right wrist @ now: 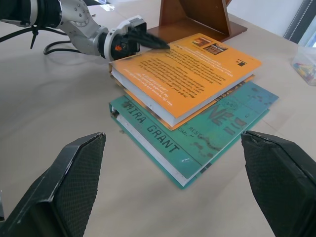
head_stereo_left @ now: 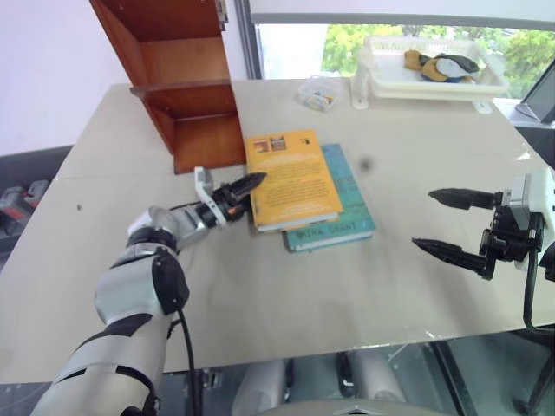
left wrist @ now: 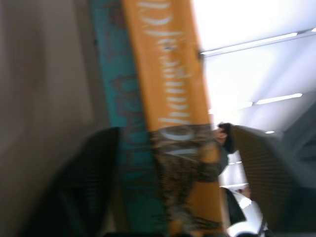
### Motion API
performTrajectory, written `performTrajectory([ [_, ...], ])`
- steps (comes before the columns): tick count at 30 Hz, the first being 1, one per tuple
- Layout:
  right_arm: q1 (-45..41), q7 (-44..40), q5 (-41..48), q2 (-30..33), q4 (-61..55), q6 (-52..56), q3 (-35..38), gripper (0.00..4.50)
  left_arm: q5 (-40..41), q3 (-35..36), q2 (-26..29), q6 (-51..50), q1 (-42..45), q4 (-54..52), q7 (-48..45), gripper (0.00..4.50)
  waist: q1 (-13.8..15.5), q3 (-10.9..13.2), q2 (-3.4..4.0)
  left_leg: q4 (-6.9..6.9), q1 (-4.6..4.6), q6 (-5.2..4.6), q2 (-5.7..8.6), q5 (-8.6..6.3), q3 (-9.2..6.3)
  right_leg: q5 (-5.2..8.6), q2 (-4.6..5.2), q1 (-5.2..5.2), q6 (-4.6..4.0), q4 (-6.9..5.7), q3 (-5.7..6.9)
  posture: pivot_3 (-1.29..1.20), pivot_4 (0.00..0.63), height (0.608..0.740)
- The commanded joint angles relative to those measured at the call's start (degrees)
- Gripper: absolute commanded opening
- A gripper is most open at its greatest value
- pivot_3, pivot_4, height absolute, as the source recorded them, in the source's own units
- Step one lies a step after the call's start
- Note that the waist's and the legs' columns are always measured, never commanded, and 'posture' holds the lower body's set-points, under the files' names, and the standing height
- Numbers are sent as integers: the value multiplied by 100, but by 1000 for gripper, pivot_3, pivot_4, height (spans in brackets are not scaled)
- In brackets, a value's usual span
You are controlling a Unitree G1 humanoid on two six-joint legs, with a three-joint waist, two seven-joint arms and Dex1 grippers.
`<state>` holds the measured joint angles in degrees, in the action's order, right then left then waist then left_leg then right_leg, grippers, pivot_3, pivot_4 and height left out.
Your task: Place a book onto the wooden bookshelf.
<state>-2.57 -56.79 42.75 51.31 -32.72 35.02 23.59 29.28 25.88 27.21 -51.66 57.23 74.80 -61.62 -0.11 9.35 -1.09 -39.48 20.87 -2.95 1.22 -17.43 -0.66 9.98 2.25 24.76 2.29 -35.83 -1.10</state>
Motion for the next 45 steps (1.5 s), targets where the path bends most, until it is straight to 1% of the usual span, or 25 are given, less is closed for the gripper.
performTrajectory([
  [1,-28,-51,219,58,-124,-109,279,4500,-225,-166,-15,-200,39,46,-282,1823,1,0,0,1,0,0,0,0,-1,0,0,0,0,0,1,0,150,740],
  [5,89,-133,302,110,-130,-92,344,4500,-281,-139,67,-131,11,61,-273,465,34,0,0,3,3,-1,3,-1,-2,0,1,0,0,3,3,0,150,740],
  [6,108,-144,316,121,-128,-87,345,4500,-278,-123,85,-113,11,61,-273,352,43,0,0,3,2,-1,4,-1,-1,0,2,0,0,4,2,0,150,740],
  [11,110,-178,292,130,-42,-140,324,4500,-195,-36,206,-163,137,-18,-495,351,42,0,-1,4,1,0,-2,-1,0,0,-1,1,0,3,1,0,150,740],
  [14,121,-234,265,140,63,-174,351,4500,-411,-359,187,-186,220,-165,-881,351,37,1,-2,4,3,0,-2,-1,0,0,-4,2,0,4,1,0,150,740],
  [16,111,-272,257,117,206,-212,361,4500,-564,-731,130,-287,315,-393,-1429,351,43,2,-3,4,7,-1,0,-1,1,0,-5,2,0,6,2,0,150,740],
  [18,108,-337,138,134,409,-308,338,4500,-555,-987,80,-435,465,-754,-1854,351,60,4,-6,4,13,-1,2,-1,1,0,-5,4,0,10,3,0,150,740],
  [20,66,-354,151,117,536,-342,351,4500,-441,-1042,57,-468,599,-1132,-1967,351,94,9,-15,3,26,-1,4,-1,-2,0,-5,12,0,13,6,0,150,740],
  [22,41,-374,209,106,601,-349,388,4500,-326,-953,56,-415,718,-1406,-1823,351,92,11,-18,3,39,-1,4,-1,-8,0,-4,20,-1,16,10,0,150,740],
  [25,60,-439,224,121,786,-390,500,4500,-91,-964,35,-457,720,-2291,-1825,351,86,10,-16,2,78,10,4,6,-9,-2,-1,59,-2,8,8,0,150,740],
  [27,45,-479,260,111,1036,-421,670,4500,35,-1163,-61,-480,563,-3224,-1795,351,76,10,-17,2,95,26,2,15,-4,-2,0,80,-2,2,3,0,150,740],
  [29,38,-585,267,138,1336,-464,821,4500,-6,-1485,-252,-235,276,-4312,-1561,351,86,10,-15,2,98,27,1,15,-3,-2,2,83,-3,5,2,0,150,740],
  [30,27,-628,221,156,1506,-511,875,4500,-28,-1635,-370,-55,146,-4853,-1425,351,90,9,-14,4,98,27,0,15,-2,-2,3,82,-3,10,-1,0,150,740],
  [32,10,-697,111,186,1762,-624,920,4500,24,-1689,-624,258,35,-5572,-1081,351,111,9,-15,5,99,26,3,14,-1,-2,33,80,-2,15,-7,0,150,740],
  [33,-5,-731,76,193,1883,-680,939,4500,-107,-1747,-797,724,48,-5840,-816,351,113,10,-16,4,103,26,6,15,-5,-3,37,81,-2,18,-5,0,150,740],
  [34,-24,-744,77,188,1961,-707,960,4500,-340,-1837,-961,1418,60,-6040,-576,351,117,11,-17,3,104,26,6,15,-8,-3,39,81,-2,19,-4,0,150,740],
  [36,-95,-751,182,155,2077,-709,1041,4500,-858,-2166,-1144,2905,26,-6359,-433,351,113,11,-17,3,103,26,10,15,-10,-4,42,80,-2,19,-6,0,150,740],
  [38,-209,-736,368,110,2221,-664,1183,4500,-1195,-2465,-1184,3917,45,-6534,-464,351,94,8,-12,7,94,27,10,15,-2,-4,40,79,-3,15,-17,0,150,740],
  [41,-244,-817,646,109,2373,-530,1408,4500,-1773,-2782,-1043,4957,270,-6394,-204,351,89,5,-7,15,85,27,7,15,12,-4,33,80,-3,13,-31,0,150,740],
  [43,-110,-1055,855,187,2436,-389,1604,4500,-2634,-3143,-634,5852,517,-6011,47,351,95,7,-9,14,86,23,7,14,10,-4,27,79,-3,12,-27,0,150,740],
  [44,-38,-1181,939,233,2485,-334,1713,4500,-3135,-3292,-350,6277,713,-5717,308,351,95,6,-7,13,86,2,8,2,11,-4,4,77,-3,12,-21,0,150,740],
  [45,7,-1256,990,260,2509,-298,1782,4500,-3436,-3384,-162,6552,847,-5498,496,351,92,6,-7,13,84,0,8,1,17,-4,-4,76,-3,13,-23,0,150,740],
])
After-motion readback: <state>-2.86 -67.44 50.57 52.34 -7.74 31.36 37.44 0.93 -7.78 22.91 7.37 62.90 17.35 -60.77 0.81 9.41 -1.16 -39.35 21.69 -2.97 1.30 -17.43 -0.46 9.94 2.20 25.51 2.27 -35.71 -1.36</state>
